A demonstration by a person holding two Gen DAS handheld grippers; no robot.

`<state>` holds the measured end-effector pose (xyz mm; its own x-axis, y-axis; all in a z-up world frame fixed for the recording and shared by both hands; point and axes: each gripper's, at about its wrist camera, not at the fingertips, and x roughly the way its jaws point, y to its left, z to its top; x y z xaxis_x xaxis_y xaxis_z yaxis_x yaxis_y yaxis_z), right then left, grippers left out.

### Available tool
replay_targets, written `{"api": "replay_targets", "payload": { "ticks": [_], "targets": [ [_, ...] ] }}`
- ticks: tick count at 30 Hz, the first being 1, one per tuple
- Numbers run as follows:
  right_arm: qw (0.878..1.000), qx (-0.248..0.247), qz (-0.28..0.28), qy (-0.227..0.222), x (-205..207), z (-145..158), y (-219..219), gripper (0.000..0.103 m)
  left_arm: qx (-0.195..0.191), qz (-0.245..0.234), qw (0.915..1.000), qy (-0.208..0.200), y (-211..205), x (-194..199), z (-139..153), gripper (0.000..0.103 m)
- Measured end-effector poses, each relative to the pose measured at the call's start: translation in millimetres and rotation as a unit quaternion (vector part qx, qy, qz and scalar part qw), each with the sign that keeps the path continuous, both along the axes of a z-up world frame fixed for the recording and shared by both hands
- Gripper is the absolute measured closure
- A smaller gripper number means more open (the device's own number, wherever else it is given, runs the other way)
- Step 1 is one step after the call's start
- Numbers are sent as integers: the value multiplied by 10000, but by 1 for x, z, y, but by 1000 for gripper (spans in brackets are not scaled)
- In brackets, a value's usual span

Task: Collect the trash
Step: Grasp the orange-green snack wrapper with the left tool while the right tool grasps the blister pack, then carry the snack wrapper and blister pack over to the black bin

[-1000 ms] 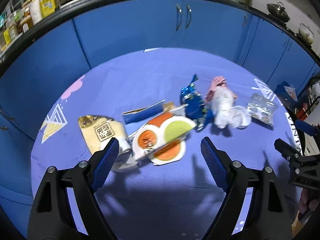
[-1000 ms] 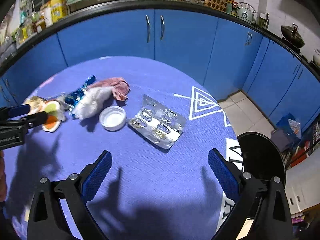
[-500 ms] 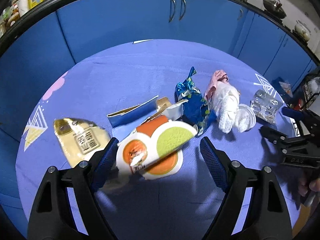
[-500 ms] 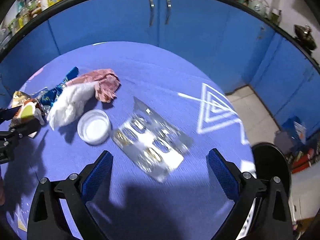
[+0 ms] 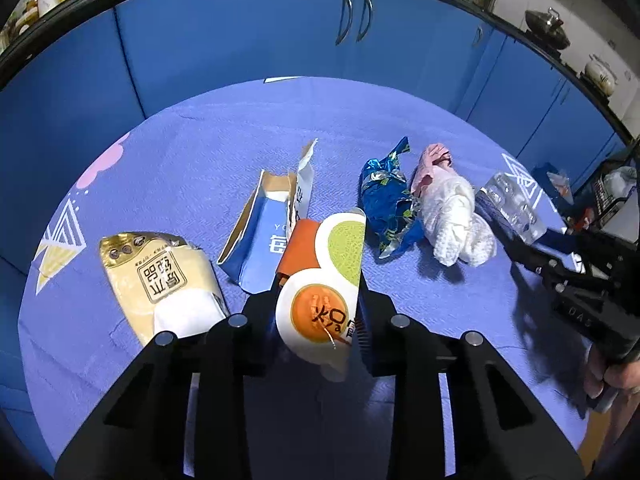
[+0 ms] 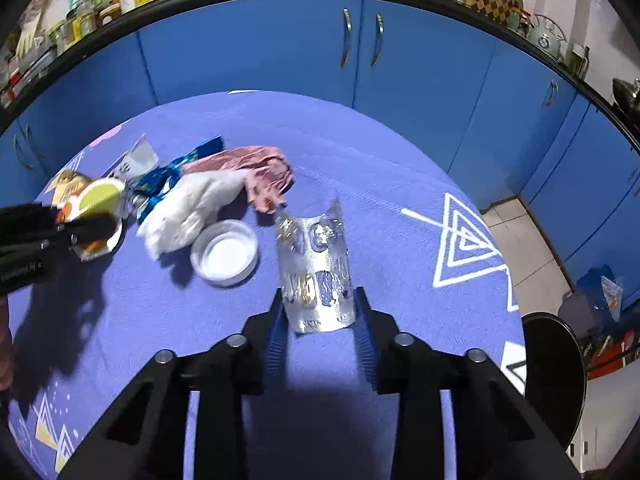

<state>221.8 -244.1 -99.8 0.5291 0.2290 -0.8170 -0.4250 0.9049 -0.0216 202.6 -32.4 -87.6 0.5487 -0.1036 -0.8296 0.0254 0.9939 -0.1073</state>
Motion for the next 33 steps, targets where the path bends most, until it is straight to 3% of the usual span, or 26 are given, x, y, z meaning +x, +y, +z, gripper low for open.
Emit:
{"api": "replay_targets", "payload": {
  "ticks": [18,33],
  "targets": [
    [9993,290,136,-206,-62,30,-6,77,-484,-149,9986,-173,0,-50,28,70],
    [9984,362,158,-399,-88,51,-16,77,-356,-97,9985,-395,-10,-75,46,70]
  ]
}}
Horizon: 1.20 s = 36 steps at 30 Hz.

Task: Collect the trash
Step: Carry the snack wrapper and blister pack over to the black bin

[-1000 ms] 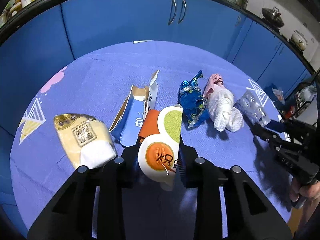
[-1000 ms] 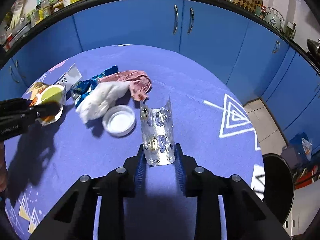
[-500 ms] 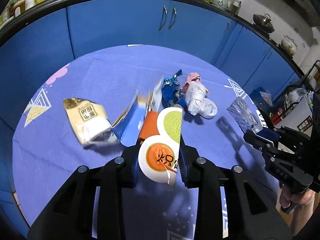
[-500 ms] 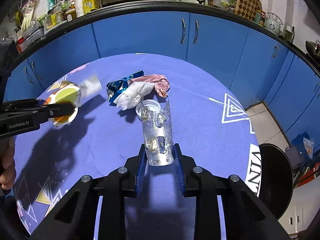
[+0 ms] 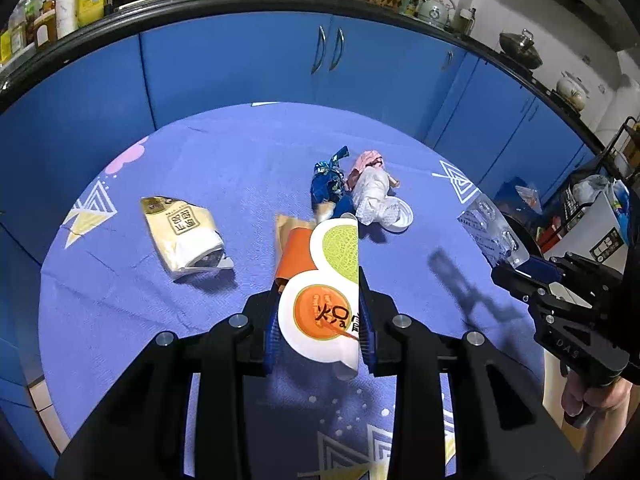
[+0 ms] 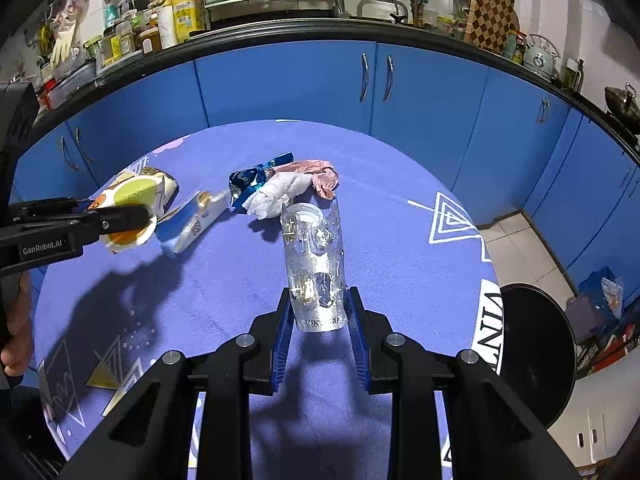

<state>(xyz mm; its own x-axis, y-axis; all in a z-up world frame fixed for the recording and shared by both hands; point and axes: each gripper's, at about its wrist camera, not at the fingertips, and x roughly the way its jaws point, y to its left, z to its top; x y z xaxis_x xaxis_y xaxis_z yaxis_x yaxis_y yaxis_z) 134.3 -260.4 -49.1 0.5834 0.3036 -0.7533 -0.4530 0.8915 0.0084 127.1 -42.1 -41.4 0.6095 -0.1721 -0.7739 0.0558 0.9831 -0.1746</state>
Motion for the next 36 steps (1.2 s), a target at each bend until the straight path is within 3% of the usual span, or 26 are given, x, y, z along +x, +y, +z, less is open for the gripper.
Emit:
{"api": "replay_targets", "payload": {
  "ticks": [15,36],
  "targets": [
    [9997,65,-94,-211,-13,17,-15,77,125,-224,9995,-189,-26,-5,16,70],
    [9974,170,-579,-388,-17,23,-89,76,566,-1101,9921,-207,-132,23,16,70]
  ]
}}
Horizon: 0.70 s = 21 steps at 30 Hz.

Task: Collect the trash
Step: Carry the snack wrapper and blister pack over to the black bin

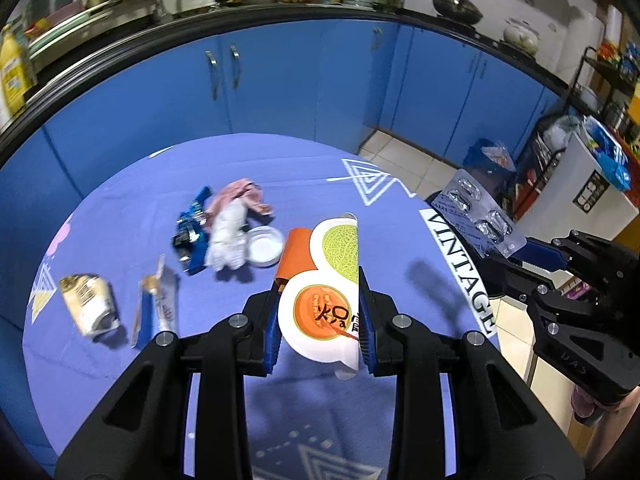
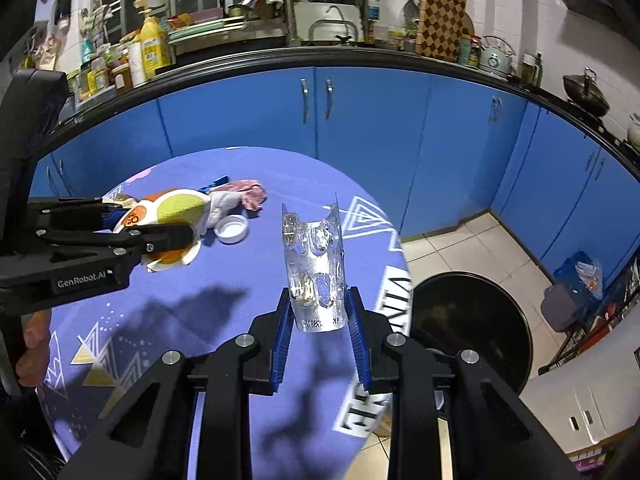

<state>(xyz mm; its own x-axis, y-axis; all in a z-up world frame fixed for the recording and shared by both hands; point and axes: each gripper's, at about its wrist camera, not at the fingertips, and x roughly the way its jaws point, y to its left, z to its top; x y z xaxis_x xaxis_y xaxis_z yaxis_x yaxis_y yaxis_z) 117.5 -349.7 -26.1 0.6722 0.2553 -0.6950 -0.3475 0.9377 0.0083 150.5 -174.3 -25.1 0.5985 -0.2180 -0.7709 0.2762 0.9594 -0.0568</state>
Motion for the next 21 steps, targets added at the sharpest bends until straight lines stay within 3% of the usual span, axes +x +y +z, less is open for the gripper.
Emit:
{"api": "replay_targets", "payload": {
  "ticks": [21],
  "targets": [
    [9969,215,-750,-48,14,-13,-90,74,294,-704,9971,28,-105,37,-6,70]
  ]
}}
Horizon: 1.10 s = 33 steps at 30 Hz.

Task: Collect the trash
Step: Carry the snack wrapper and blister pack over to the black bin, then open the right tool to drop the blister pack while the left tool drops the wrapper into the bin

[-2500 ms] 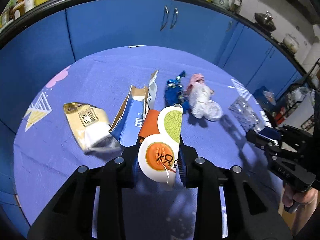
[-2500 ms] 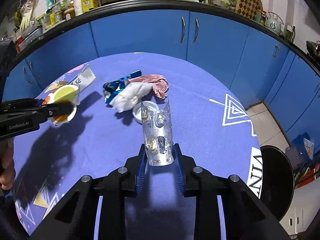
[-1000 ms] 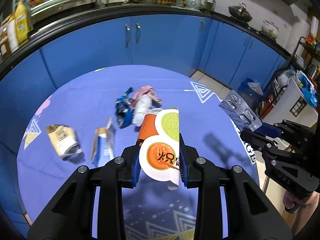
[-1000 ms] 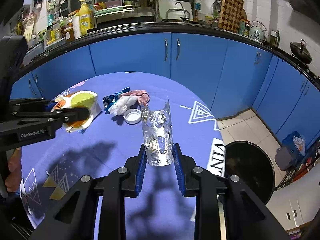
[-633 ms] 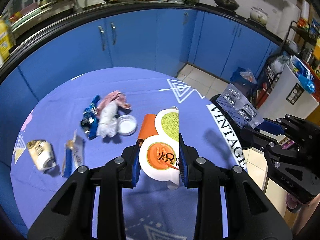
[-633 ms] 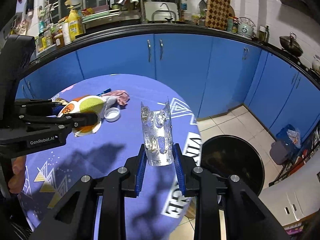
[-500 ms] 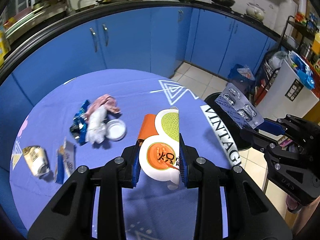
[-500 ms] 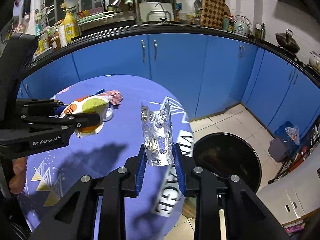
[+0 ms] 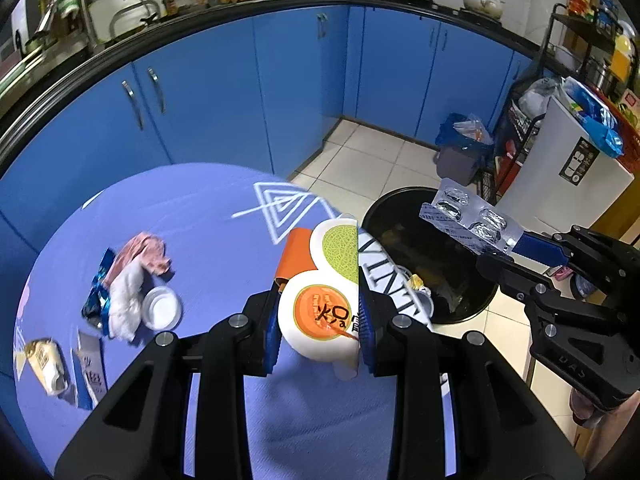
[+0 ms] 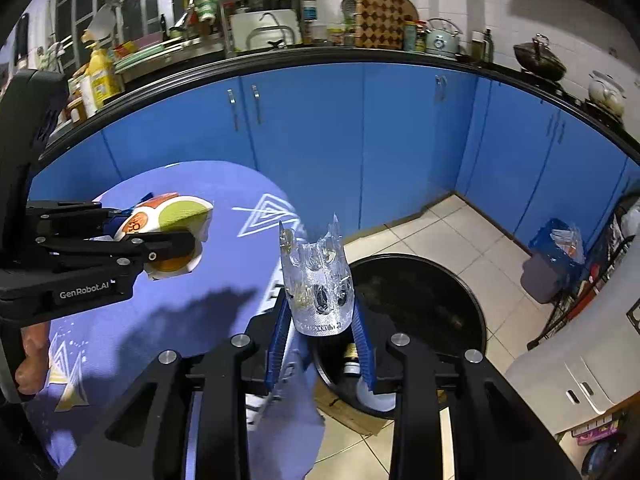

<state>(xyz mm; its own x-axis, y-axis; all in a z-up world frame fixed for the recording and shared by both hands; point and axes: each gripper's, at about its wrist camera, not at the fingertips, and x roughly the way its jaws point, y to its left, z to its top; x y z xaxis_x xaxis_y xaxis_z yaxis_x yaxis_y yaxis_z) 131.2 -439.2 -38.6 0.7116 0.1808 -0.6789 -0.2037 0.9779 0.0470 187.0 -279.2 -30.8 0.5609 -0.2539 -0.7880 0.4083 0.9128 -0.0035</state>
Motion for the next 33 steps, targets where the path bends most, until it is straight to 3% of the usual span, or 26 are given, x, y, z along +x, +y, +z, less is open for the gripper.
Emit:
{"api": "replay_targets", "payload": {
  "ticks": [18,21,23,24,33],
  "targets": [
    [9983,-163,-538,-162,33,-4,-45,68,154,-317,9993,-86,-50,28,0,70],
    [9984,-12,-545,-161,37,-8,-51,58,189,-321,9993,-24,-51,33,-3,70],
    [9979,23,-634,-123,40,-9,-55,33,215,-324,9992,-14,-52,35,-5,70],
    [9974,76,-697,-134,41,-11,-58,30,215,-333,9992,-9,-52,36,-5,70],
    [9937,-53,-1103,-164,35,-17,-78,30,224,-532,9983,61,-71,39,-9,70]
  ]
}}
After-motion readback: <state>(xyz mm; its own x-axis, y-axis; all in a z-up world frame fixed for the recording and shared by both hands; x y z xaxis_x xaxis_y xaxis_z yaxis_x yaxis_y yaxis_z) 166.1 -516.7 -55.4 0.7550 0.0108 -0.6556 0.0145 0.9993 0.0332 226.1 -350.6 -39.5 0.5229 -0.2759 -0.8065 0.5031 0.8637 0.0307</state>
